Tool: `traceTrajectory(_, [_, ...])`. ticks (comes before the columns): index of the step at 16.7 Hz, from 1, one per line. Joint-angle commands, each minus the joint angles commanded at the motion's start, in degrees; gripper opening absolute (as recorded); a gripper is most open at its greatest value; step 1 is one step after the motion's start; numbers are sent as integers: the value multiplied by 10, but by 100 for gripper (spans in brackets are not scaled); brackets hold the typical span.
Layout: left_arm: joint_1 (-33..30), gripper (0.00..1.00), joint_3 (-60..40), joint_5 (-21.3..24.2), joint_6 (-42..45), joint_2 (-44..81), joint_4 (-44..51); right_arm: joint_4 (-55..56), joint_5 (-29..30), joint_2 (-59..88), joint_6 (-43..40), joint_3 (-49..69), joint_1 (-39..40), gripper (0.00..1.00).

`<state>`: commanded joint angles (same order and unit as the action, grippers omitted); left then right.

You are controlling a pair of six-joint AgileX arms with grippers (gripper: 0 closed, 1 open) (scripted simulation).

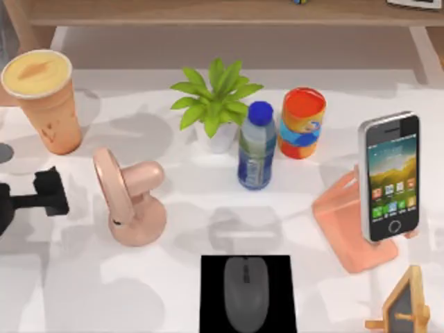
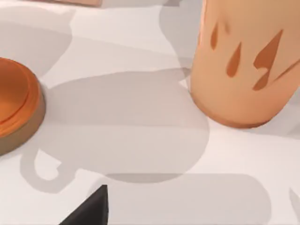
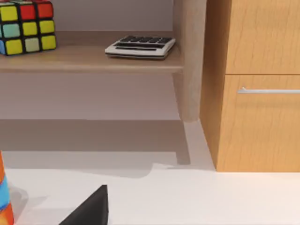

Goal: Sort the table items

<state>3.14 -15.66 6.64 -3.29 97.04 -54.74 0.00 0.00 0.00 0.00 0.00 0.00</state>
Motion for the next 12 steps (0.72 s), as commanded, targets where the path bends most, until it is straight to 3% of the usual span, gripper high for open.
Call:
traceTrajectory(6, [-56, 100, -94, -58, 22, 182, -248, 0, 0, 0, 0, 0, 0, 100])
traceTrajectory(12, [-73, 100, -121, -80, 32, 211, -300, 0, 0, 0, 0, 0, 0, 100])
